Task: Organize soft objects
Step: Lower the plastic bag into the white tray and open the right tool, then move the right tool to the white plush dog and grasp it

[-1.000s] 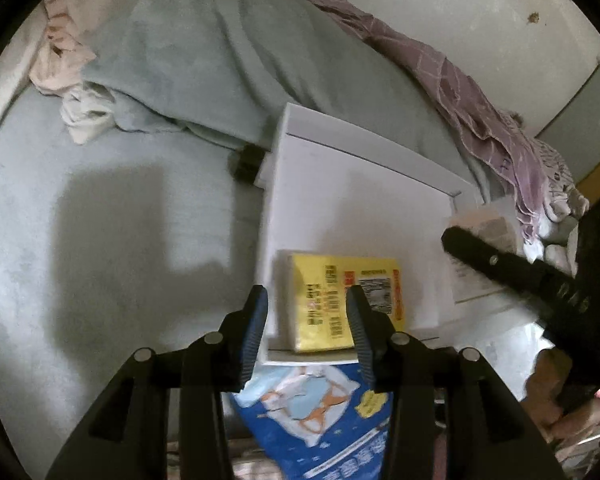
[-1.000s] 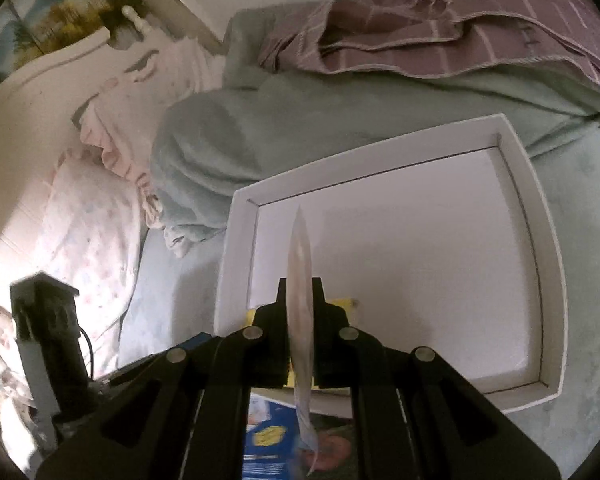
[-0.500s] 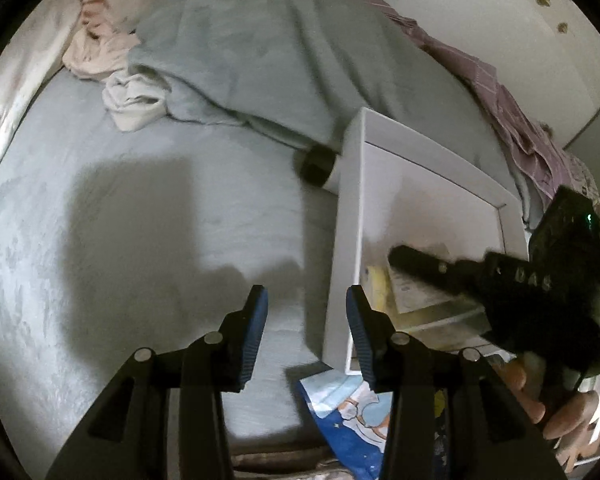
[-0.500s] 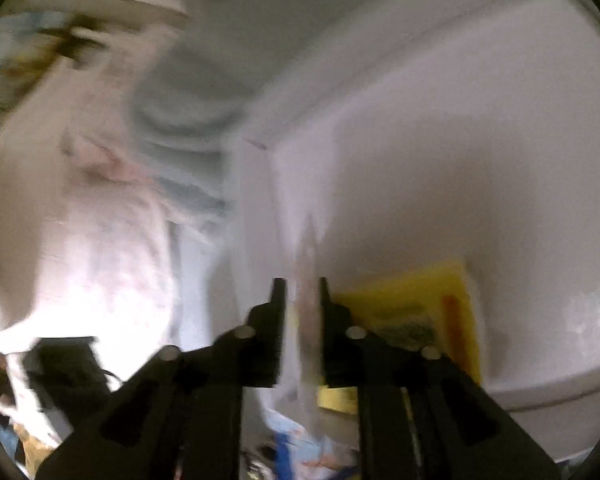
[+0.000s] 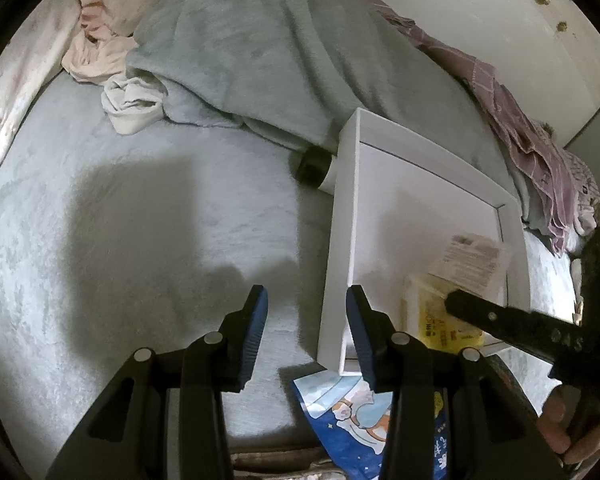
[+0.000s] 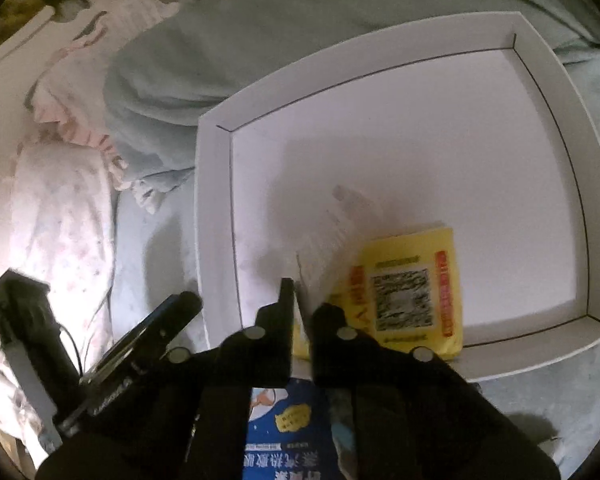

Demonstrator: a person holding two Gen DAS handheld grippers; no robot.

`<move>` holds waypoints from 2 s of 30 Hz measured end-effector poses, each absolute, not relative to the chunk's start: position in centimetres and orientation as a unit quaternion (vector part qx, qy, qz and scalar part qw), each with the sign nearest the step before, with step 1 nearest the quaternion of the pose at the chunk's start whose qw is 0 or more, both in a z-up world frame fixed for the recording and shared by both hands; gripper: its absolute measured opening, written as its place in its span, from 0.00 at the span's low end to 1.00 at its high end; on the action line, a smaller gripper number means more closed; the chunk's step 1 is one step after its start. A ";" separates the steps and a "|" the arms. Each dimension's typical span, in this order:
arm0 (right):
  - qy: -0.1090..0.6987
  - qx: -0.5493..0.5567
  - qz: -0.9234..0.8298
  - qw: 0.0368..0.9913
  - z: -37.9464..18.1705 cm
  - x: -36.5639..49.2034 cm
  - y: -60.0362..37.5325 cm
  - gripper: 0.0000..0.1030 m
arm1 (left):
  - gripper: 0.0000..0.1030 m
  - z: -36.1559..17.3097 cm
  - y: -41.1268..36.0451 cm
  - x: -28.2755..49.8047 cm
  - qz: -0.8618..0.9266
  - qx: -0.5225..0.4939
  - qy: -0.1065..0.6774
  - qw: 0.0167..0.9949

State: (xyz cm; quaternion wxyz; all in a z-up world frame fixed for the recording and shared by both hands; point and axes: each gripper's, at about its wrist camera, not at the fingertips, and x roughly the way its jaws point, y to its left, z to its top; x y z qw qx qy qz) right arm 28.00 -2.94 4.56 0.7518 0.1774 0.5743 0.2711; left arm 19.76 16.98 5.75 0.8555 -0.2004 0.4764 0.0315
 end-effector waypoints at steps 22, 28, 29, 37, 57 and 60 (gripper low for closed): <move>0.574 0.425 0.289 0.637 6.0 25.5 -5.0 0.73 | 0.39 7.1 15.2 19.7 0.015 -0.186 0.466 0.865; 0.582 0.387 0.302 0.648 7.7 24.9 -6.0 0.73 | 0.39 7.2 15.1 19.9 0.016 -0.183 0.467 0.865; 0.582 0.387 0.302 0.648 7.7 24.7 -6.4 0.73 | 0.39 7.2 15.1 19.8 0.017 -0.183 0.467 0.865; 0.559 0.259 0.238 0.751 8.4 26.1 -7.6 0.73 | 0.39 7.4 14.3 19.9 0.005 -0.174 0.470 0.866; 0.632 0.195 0.221 0.717 1.5 30.1 -3.9 0.21 | 0.39 7.4 15.4 19.6 0.030 -0.175 0.476 0.861; 0.624 0.163 0.214 0.733 2.0 29.8 -2.7 0.21 | 0.39 7.4 16.1 19.4 0.040 -0.179 0.476 0.860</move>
